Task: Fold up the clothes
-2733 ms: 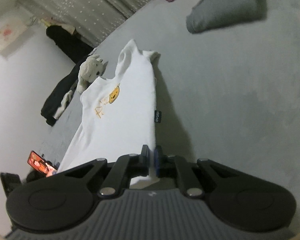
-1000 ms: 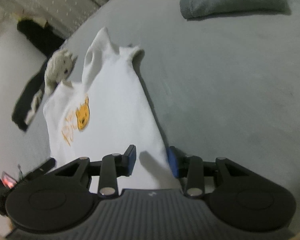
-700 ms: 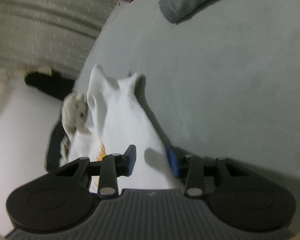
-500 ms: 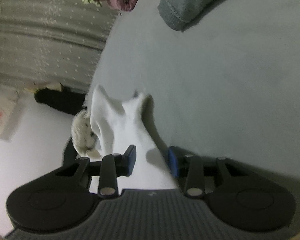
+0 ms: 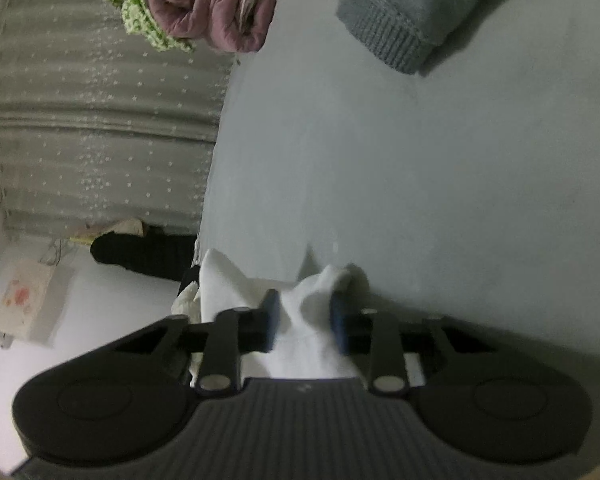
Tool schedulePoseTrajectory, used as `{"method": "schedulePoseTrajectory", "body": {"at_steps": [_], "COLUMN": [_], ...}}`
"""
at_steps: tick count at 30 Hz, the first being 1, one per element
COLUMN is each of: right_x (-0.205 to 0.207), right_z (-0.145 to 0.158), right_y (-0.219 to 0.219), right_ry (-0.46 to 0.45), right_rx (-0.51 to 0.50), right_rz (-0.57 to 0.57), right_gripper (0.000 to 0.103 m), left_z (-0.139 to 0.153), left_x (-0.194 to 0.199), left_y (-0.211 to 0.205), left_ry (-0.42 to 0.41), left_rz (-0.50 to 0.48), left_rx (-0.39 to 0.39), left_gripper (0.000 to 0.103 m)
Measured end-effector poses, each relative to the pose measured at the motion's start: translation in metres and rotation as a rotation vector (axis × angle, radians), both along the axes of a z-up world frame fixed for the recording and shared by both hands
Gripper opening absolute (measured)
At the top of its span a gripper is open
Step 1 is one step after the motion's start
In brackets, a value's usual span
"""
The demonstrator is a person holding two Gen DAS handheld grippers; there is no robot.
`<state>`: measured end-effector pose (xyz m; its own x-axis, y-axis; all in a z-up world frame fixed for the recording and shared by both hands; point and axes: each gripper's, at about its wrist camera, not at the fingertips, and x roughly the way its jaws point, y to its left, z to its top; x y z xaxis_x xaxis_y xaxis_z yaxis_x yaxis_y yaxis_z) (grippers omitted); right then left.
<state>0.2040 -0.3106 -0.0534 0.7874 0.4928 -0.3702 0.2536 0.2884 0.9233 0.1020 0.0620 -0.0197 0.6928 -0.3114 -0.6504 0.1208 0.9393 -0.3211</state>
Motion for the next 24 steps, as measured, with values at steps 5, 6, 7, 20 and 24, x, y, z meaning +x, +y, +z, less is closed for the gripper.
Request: {"method": "schedulePoseTrajectory", "body": {"at_steps": [5,6,7,20,24], "right_x": [-0.013,-0.014,-0.015,-0.049,-0.047], "right_z": [0.015,0.021,0.028,0.083,0.070], "right_y": [0.008,0.011,0.013,0.087,0.108], "right_ry": [-0.037,-0.054,-0.072,-0.215,-0.186], "right_rx": [-0.056,-0.057,-0.058,-0.209,-0.241], "right_rz": [-0.011,-0.008,-0.006,0.241,0.313], "right_gripper": [0.012,0.012,0.012,0.011,0.011], "left_z": [0.003,0.003,0.004,0.014,0.016], "left_x": [0.001,0.001,0.001,-0.002,-0.003], "left_y": [0.006,0.007,0.008,0.022,0.024], "left_ry": [0.021,0.023,0.026,0.023,0.019], "left_rz": [0.011,0.014,0.016,0.054,0.068], "left_rx": [-0.035,-0.041,-0.046,-0.074,-0.064], "left_gripper": [0.057,0.057,0.057,0.055,0.054]}}
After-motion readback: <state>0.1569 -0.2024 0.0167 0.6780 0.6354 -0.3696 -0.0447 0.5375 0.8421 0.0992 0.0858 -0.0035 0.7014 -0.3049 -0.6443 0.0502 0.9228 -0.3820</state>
